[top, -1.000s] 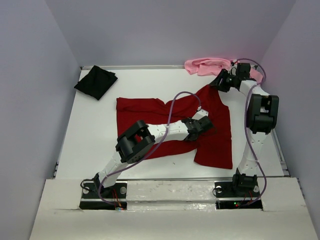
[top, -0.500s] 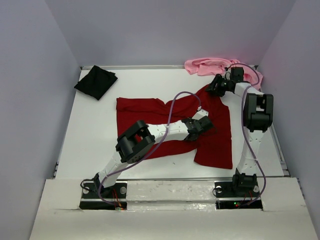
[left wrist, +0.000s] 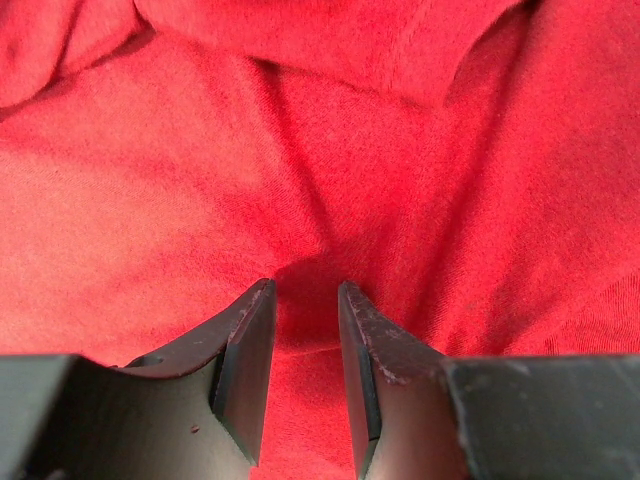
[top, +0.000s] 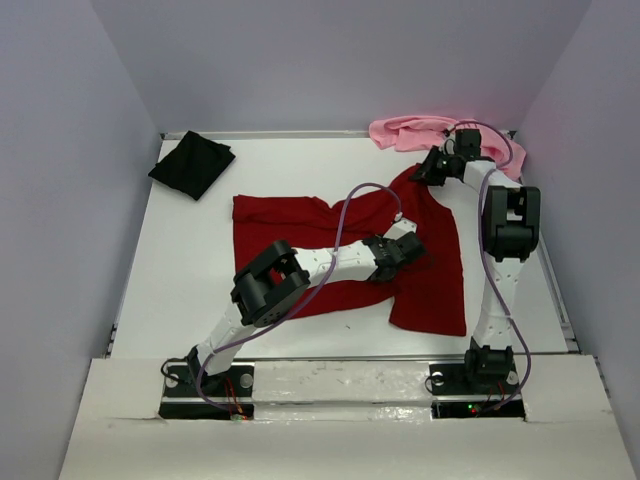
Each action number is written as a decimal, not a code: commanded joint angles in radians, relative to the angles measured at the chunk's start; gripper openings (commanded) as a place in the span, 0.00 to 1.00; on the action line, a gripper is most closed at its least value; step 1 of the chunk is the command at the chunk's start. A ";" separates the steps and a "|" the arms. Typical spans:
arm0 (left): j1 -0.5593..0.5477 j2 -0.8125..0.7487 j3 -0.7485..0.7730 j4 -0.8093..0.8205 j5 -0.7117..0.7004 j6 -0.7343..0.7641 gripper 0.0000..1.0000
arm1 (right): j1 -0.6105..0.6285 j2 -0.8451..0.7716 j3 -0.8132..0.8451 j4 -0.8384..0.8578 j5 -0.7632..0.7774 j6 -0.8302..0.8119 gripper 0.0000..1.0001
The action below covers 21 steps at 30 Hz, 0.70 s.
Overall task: Fold and stack the t-shirts
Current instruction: Fold the tshirt
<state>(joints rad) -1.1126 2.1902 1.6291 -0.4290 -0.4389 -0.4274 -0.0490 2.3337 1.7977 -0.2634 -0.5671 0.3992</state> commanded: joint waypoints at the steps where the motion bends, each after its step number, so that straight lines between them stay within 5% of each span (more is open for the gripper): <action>1: -0.007 0.091 -0.081 -0.166 0.112 0.001 0.42 | 0.008 0.012 0.115 -0.033 0.041 -0.023 0.08; 21: -0.004 0.080 -0.106 -0.157 0.114 0.003 0.42 | -0.002 0.170 0.428 -0.146 0.085 -0.040 0.09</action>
<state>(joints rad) -1.1122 2.1818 1.6112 -0.4099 -0.4377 -0.4267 -0.0437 2.4821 2.1334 -0.4362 -0.5018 0.3622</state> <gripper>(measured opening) 0.421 0.089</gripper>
